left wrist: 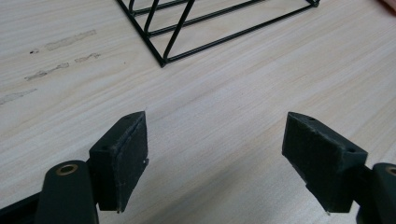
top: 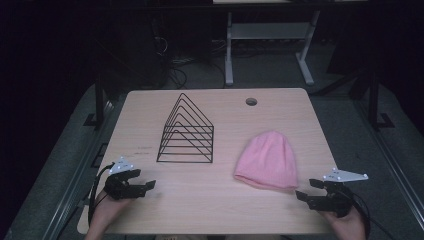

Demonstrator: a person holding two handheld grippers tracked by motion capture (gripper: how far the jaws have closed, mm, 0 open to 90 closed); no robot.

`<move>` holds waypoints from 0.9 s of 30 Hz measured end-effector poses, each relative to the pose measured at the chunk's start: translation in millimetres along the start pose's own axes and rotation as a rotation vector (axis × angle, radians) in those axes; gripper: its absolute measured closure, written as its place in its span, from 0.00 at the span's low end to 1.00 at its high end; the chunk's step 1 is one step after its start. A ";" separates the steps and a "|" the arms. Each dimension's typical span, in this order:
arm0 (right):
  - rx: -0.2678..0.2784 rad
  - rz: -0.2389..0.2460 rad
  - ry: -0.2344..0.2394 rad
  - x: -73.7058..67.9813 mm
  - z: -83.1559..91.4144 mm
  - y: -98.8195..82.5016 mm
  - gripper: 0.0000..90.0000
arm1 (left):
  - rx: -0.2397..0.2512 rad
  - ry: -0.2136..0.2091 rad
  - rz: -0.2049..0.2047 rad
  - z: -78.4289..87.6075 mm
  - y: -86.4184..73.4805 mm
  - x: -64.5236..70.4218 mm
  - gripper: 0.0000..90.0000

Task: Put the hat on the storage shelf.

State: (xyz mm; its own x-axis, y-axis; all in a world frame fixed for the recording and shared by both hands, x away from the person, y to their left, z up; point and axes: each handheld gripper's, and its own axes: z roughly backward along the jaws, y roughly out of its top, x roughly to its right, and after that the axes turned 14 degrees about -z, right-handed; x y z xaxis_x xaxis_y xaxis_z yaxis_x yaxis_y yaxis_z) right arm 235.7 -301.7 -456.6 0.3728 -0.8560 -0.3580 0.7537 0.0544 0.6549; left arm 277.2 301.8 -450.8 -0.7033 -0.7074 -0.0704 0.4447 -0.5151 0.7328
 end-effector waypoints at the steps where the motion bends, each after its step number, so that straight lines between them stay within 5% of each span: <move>1: 0.002 -0.001 0.003 0.1 -0.4 0.1 0.27 | -0.010 -0.003 -0.009 0.2 -0.1 -0.8 0.25; 13: 0.006 0.015 0.017 -6.2 -2.4 3.9 0.25 | -0.014 -0.010 -0.020 -0.4 -0.3 1.4 0.25; 27: 0.006 0.019 0.046 -14.2 1.9 43.3 0.20 | -0.008 -0.014 -0.008 -1.3 0.7 2.9 0.25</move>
State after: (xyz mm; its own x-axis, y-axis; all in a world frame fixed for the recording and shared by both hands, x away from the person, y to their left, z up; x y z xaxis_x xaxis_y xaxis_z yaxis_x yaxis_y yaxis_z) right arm 262.0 -288.2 -421.9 0.4112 -0.8305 -0.3757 0.7432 0.0668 0.6657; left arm 276.2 298.8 -451.4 -0.7148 -0.6961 -0.0669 0.4433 -0.5251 0.7265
